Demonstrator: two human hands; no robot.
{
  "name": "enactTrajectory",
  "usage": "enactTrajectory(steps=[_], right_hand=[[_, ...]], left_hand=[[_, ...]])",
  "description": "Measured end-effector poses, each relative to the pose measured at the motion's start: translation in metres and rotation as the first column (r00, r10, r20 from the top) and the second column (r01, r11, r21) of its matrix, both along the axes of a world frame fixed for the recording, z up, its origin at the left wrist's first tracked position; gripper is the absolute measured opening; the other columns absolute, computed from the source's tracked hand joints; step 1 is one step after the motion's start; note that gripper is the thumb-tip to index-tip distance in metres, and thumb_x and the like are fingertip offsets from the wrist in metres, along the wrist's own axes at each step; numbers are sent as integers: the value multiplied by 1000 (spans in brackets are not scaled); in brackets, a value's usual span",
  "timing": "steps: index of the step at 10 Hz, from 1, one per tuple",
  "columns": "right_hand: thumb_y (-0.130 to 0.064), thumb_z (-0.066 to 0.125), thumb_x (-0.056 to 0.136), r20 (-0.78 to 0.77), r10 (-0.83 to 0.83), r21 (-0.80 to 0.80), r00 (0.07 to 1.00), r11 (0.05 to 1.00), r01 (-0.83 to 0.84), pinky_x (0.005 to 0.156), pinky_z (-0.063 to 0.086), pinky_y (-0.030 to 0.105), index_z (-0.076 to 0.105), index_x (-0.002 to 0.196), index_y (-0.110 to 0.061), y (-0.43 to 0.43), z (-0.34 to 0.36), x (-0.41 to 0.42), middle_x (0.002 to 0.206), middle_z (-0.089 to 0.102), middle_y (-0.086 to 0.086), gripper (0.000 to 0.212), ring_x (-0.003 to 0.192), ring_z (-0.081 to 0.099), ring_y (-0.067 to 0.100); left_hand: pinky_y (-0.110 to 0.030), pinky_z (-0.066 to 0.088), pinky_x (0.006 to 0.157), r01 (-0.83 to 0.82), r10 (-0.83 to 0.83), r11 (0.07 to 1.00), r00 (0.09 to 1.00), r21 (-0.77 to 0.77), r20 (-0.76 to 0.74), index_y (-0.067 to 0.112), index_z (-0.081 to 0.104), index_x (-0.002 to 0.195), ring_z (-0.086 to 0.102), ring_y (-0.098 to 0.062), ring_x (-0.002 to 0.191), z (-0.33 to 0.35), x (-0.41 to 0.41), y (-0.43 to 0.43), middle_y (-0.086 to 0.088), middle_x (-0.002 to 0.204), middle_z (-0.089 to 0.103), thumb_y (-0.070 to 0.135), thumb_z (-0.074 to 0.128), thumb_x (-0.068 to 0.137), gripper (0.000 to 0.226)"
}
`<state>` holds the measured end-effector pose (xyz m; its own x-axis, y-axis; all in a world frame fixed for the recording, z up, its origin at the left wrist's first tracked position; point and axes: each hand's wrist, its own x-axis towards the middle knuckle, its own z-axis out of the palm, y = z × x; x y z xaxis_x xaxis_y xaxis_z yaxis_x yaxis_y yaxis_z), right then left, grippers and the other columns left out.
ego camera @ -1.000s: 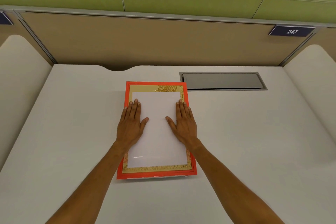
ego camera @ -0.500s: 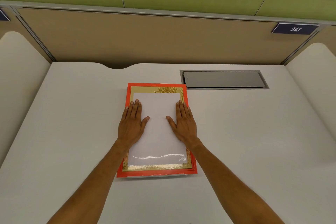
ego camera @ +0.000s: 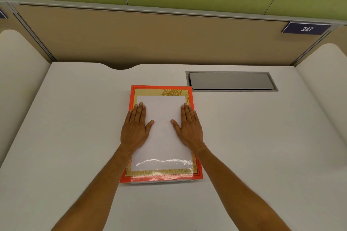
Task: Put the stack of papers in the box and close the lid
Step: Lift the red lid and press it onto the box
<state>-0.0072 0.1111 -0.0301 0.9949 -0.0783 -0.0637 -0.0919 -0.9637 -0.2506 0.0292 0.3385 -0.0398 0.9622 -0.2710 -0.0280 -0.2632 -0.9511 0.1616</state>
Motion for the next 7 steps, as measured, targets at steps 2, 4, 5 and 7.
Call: enactTrajectory(steps=[2, 4, 5, 7], right_hand=[[-61, 26, 98, -9, 6, 6, 1000, 1000, -6, 125, 4, 33, -3, 156, -14, -1, 3, -1, 165, -3, 2, 80, 152, -4, 16], [-62, 28, 97, -27, 15, 22, 1000, 1000, -14, 125, 3, 33, -4, 156, -15, -3, 6, -1, 165, -3, 1, 82, 152, -5, 16], [-63, 28, 96, -28, 7, 22, 1000, 1000, -6, 125, 2, 32, -3, 156, -15, -6, 7, 0, 165, -3, 1, 82, 152, -5, 16], [-64, 29, 95, 32, 6, 71, 999, 997, -8, 124, 0, 32, -2, 156, -16, -21, 19, -7, 165, -1, 1, 83, 152, -4, 17]], left_hand=[[-35, 6, 126, -2, 2, 1000, 1000, -11, -9, 7, 11, 158, 8, -23, 155, 3, 0, -1, -9, 167, 11, 64, 5, 94, 86], [-34, 5, 126, -26, 25, 999, 1000, -44, -18, 6, 10, 158, 7, -23, 155, 5, -1, -2, -10, 167, 9, 66, 3, 91, 90], [-35, 7, 126, -53, 52, 997, 998, -55, -19, 6, 9, 158, 6, -22, 155, 6, -1, -5, -10, 167, 8, 67, 2, 90, 91], [-33, 4, 124, -74, 72, 989, 997, -129, -19, 8, 8, 159, 6, -22, 155, 19, -3, -25, -8, 168, 7, 63, 14, 96, 84]])
